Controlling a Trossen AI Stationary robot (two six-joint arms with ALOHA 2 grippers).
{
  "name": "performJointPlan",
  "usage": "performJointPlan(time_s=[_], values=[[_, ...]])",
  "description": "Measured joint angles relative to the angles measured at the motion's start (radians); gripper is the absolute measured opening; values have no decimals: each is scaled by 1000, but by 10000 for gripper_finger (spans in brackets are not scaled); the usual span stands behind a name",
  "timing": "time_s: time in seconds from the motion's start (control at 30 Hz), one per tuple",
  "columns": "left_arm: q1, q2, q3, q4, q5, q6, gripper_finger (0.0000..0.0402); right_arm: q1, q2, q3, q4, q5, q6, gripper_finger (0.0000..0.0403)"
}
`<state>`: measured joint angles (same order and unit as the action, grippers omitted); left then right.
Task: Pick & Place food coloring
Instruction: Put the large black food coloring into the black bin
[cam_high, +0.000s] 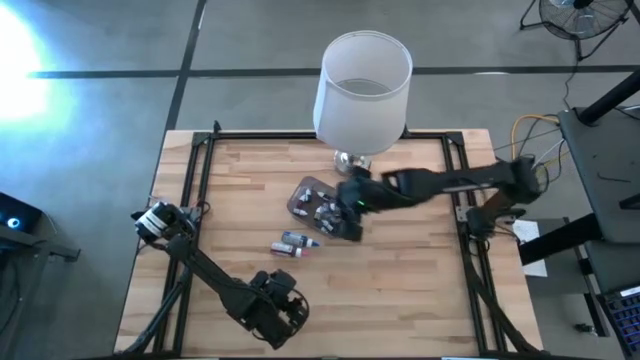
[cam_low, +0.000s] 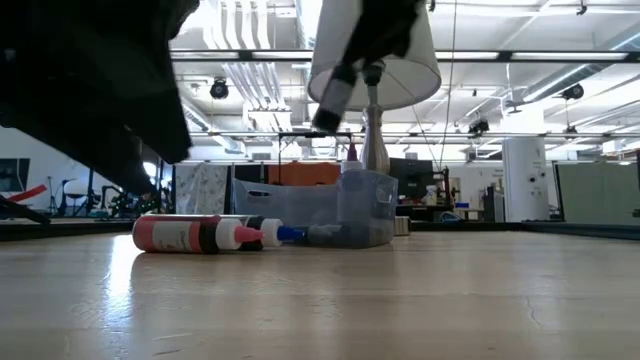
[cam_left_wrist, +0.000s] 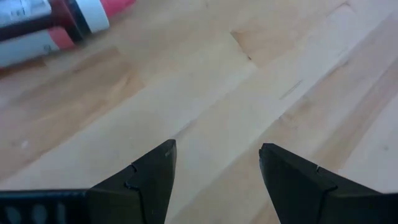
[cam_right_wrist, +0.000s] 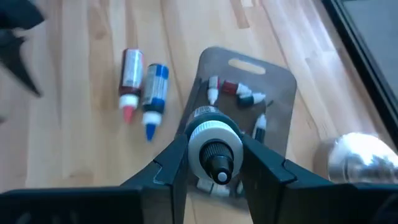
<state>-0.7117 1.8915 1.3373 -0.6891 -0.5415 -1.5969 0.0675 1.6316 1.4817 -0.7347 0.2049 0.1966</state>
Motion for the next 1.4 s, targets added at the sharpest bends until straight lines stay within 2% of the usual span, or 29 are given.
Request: performJointPlan(time_s=[0.2, 0.33, 0.53, 0.8, 0.93, 1.1, 1.4], values=[[-64, 0, 0, -4, -105, -119, 210, -123, 213, 193, -81, -183, -14, 105], [-102, 0, 0, -22, -170, -218, 210, -166, 338, 313, -136, -192, -50, 105], [-124, 0, 0, -99, -184, -307, 210, -198, 496, 495, -231, -201, -110, 105], [-131, 0, -3, -163, -196, -327, 210, -232, 661, 683, -354, -215, -141, 105], [-132, 1, -20, -171, -194, -343, 210, -248, 708, 719, -407, -218, -141, 105], [-139, 1, -34, -179, -189, -377, 210, -267, 705, 702, -415, -215, -140, 105], [-140, 1, -34, -203, -182, -376, 210, -296, 703, 702, -411, -209, -121, 136]])
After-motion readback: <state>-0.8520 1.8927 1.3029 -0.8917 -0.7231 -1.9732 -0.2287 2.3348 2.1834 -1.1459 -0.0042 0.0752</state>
